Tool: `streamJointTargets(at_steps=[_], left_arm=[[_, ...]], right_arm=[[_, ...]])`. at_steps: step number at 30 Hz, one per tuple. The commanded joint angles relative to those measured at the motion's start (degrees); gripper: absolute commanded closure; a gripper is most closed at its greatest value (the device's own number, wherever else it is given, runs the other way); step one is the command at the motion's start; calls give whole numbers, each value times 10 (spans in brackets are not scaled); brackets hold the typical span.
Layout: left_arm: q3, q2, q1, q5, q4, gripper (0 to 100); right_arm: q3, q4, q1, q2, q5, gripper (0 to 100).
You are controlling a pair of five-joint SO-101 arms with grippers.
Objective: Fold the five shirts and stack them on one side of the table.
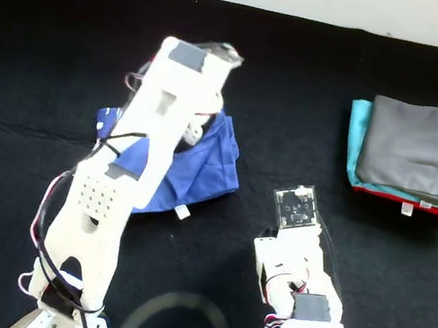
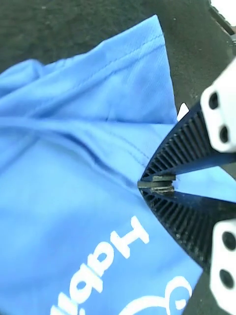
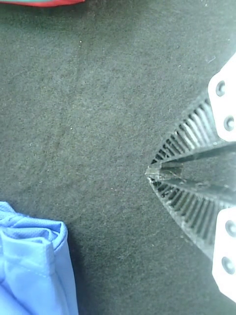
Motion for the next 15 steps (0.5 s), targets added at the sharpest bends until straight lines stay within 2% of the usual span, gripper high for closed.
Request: streamJointTargets(at_steps=[1,8,12,15], left_arm=[[6,-3,42,0,3,992],[-21,-8,120,1,7,992],[-77,-8,110,1,8,992],[-105,-8,77,1,8,992]], right_arm=[[31,-10,-1,-10,-4,990],[31,-12,0,-10,-6,990],[30,-11,7,-10,-6,990],[25,-10,50,-10,-13,991]])
